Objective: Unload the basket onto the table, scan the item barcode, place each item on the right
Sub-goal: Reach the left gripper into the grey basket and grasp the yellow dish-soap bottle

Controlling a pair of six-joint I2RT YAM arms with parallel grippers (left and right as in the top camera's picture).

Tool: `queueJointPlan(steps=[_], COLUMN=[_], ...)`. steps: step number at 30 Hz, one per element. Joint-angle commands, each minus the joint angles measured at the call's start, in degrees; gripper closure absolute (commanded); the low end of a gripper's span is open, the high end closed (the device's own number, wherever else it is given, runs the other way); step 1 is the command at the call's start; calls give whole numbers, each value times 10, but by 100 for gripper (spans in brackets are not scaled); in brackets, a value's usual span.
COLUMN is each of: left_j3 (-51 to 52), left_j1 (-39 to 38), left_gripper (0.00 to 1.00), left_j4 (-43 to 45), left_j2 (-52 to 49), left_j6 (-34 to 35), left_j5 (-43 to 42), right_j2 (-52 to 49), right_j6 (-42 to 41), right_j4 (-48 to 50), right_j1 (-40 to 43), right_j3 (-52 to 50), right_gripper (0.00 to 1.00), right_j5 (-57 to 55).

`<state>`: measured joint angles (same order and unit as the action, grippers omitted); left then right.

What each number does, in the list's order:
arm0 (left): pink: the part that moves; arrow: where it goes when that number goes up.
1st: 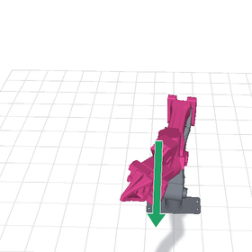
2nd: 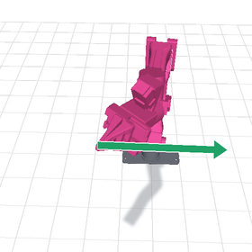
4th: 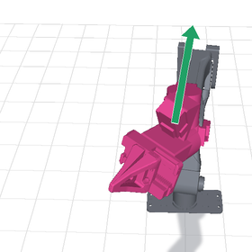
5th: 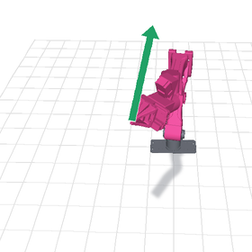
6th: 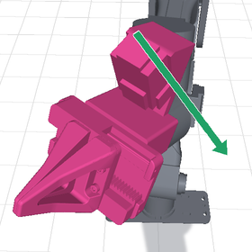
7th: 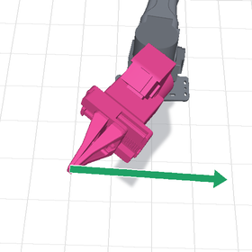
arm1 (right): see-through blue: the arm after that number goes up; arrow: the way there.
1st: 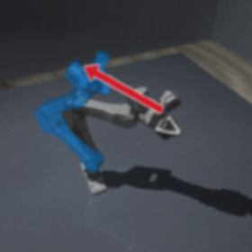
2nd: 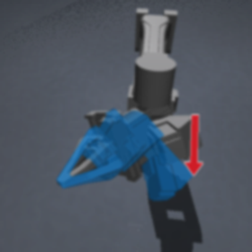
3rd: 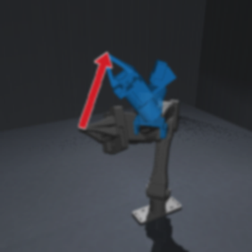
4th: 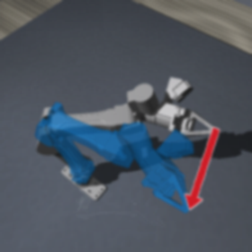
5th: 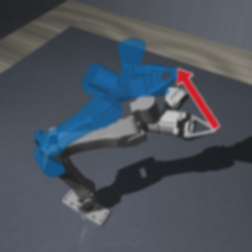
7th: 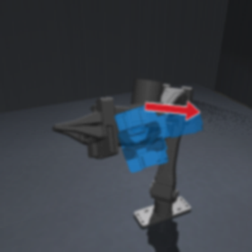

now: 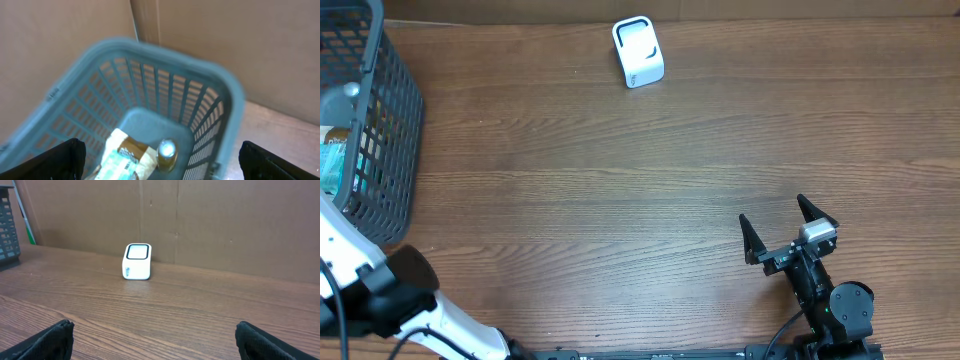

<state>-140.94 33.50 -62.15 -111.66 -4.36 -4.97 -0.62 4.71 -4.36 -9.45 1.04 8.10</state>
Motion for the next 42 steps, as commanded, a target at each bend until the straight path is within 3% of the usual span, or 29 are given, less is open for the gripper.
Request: queueJointPlan(steps=[1, 5, 11, 20, 27, 39, 42], left_j3=[-5, -5, -5, -5, -5, -5, -5], left_j1=[27, 43, 42, 42, 39, 36, 36], left_gripper=[0, 0, 0, 0, 0, 0, 8], left_j4=[3, 7, 9, -5, -21, -23, -28], left_j2=[-50, -85, -138, -203, -249, -302, -304], left_j6=[11, -4, -80, -111, -184, -184, -184], left_j5=[-81, -101, -101, -102, -191, -189, -189], right_j2=[5, 5, 5, 5, 5, 4, 4], right_j6=[2, 2, 2, 2, 2, 2, 2], right_j4=[2, 2, 2, 2, 2, 2, 2], right_j1=[2, 2, 2, 2, 2, 2, 2], right_j3=[-5, -5, -5, -5, -5, -5, -5], right_gripper=[0, 0, 0, 0, 0, 0, 0], right_j5=[-5, -5, -5, -5, -5, -5, -5])
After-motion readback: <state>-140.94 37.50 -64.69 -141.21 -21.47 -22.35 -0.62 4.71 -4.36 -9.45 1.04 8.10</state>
